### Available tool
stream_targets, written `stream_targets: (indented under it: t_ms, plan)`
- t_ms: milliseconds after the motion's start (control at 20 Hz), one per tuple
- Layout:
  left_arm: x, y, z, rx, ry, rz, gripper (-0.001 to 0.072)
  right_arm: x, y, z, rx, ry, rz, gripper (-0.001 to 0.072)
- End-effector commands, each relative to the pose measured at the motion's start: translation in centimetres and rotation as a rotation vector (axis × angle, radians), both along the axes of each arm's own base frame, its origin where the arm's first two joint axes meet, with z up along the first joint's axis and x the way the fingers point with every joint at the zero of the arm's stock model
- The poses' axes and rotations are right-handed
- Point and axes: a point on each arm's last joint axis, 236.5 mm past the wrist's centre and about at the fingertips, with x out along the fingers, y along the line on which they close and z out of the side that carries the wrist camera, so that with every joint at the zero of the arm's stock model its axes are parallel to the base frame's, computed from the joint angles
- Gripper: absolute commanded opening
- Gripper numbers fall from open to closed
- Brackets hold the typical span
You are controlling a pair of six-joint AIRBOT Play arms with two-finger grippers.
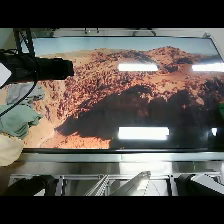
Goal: Fold the shirts.
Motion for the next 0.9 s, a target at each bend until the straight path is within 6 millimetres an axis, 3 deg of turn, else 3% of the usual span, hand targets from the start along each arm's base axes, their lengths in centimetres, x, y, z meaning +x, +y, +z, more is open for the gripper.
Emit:
stream_targets:
  t_ms: [0,50,100,150,250,350,400,500,550,600,750,850]
  plan:
    - [0.0,0.0,0.1,0.001,-0.002,-0.001,0.0016,-2.3,1.6,-1.5,0.027,0.08,-0.003,0.0035]
    - [0.0,0.0,0.1,0.001,-0.001,-0.001,0.0016,-2.3,1.8,-1.4,0.029,0.087,0.015,0.018]
    - [-0.1,0.0,0.0,0.002,0.002,-0.001,0.0016,-2.3,1.8,-1.2,0.021,0.089,0.027,0.0501]
    - [-0.1,0.0,0.0,0.003,0.004,-0.001,0.0016,-2.3,1.6,-0.7,0.01,0.083,0.025,0.059]
    - [-0.1,0.0,-0.1,0.004,0.006,-0.001,0.0016,-0.8,1.6,1.4,-0.03,0.01,0.023,0.059]
    - [-0.1,0.0,-0.1,0.004,0.006,-0.002,0.0016,3.2,3.1,3.8,-0.059,-0.119,0.101,0.0588]
    - [-0.2,0.0,-0.1,0.005,0.008,-0.002,0.0017,6.1,5.1,4.9,-0.057,-0.191,0.179,0.0588]
    - [-0.3,0.1,-0.3,0.008,0.016,-0.002,0.0017,11.5,11.0,6.5,-0.005,-0.321,0.332,0.0588]
    - [-0.3,0.1,-0.3,0.009,0.017,-0.002,0.0017,13.8,14.9,6.7,0.037,-0.36,0.425,0.0588]
    - [-0.3,0.1,-0.3,0.011,0.019,-0.002,0.0017,15.3,18.5,6.6,0.064,-0.367,0.521,0.0587]
    - [-0.3,0.3,-0.3,0.017,0.016,0.001,0.0017,17.8,28.3,6.0,0.123,-0.35,0.809,0.0584]
    - [-0.3,0.3,-0.4,0.016,0.018,0.0,0.0017,18.5,32.7,6.1,0.144,-0.348,0.941,0.0546]
